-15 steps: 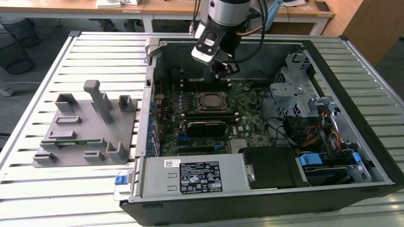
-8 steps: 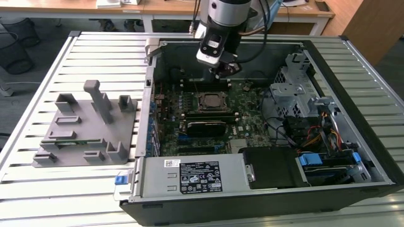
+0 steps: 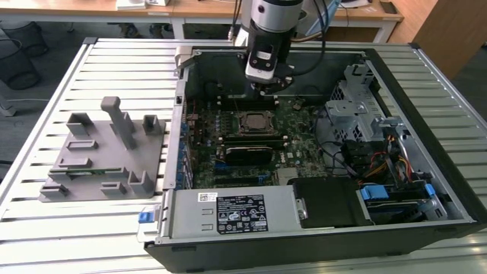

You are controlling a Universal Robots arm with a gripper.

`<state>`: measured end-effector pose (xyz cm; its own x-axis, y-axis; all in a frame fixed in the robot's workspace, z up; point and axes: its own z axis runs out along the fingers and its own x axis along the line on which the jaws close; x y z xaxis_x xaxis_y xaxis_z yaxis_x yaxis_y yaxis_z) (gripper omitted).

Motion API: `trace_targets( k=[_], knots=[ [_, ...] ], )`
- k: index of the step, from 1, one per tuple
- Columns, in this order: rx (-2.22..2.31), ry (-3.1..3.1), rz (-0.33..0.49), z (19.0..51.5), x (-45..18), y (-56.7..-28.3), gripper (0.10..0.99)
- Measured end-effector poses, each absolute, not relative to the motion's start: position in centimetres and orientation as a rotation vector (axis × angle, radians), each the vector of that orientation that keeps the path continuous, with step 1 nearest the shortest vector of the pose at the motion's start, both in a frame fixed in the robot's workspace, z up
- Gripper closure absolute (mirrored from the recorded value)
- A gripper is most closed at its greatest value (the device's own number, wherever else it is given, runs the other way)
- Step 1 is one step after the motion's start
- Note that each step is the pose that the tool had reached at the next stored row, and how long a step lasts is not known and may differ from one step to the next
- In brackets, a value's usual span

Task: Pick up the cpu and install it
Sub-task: 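Install the first cpu locking lever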

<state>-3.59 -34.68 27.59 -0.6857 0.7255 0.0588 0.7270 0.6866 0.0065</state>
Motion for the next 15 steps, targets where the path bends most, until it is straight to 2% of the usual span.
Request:
trace_targets(
  k=[15],
  knots=[
    [-0.825,-2.974,-0.034,27.41,-3.59,-34.68,0.98]
  ],
)
